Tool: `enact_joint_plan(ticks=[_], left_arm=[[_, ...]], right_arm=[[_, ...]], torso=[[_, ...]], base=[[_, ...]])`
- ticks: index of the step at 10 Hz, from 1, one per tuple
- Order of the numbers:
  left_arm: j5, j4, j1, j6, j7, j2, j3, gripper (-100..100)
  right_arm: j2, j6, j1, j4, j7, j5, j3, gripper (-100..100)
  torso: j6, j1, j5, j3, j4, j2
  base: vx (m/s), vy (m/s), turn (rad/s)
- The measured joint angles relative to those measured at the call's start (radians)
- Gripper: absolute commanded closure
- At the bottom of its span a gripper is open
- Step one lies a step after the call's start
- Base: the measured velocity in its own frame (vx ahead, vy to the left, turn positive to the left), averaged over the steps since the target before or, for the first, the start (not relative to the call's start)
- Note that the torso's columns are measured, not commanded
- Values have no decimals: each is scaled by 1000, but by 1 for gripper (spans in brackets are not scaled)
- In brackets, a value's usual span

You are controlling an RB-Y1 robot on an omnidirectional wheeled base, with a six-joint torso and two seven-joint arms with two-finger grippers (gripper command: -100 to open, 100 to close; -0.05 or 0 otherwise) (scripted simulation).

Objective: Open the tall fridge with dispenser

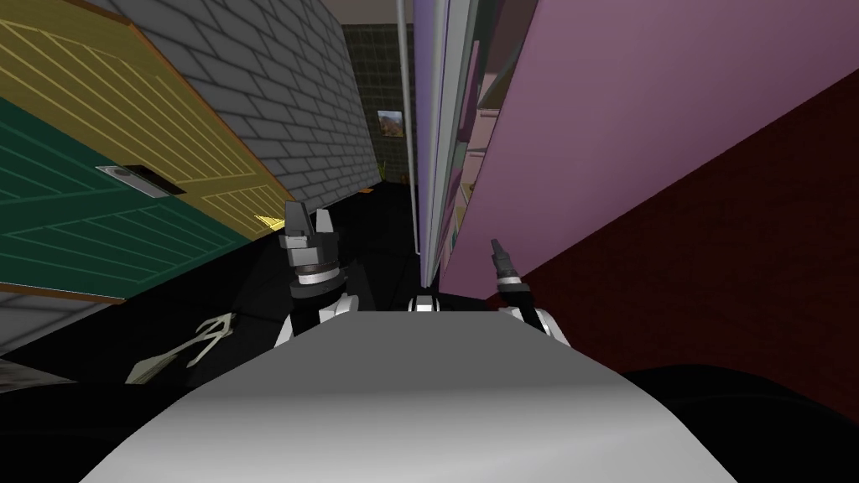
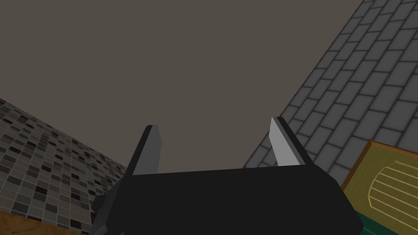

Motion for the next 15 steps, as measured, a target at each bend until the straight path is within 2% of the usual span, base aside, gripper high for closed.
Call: enact_joint_plan(ticks=[3, 5, 8, 15], left_arm=[[0, 0, 0, 0, 0, 0, 0, 0], [0, 0, 0, 0, 0, 0, 0, 0], [0, 0, 0, 0, 0, 0, 0, 0], [0, 0, 0, 0, 0, 0, 0, 0]], right_arm=[[-57, 71, 20, -2, 15, 44, -21, -100], [-109, 127, 36, -3, 18, 74, -48, -100], [-133, 189, 53, -4, 38, 117, -58, -100], [-233, 351, 103, -20, 65, 211, -106, -100]], torso=[[0, 1, 0, 0, 0, 0], [0, 3, 1, -1, 0, -1], [0, 0, 0, 0, 0, 0], [0, 4, 1, -1, 0, -2]], base=[[24, 107, 58], [38, 127, 62], [21, 104, 54], [33, 96, 49]])
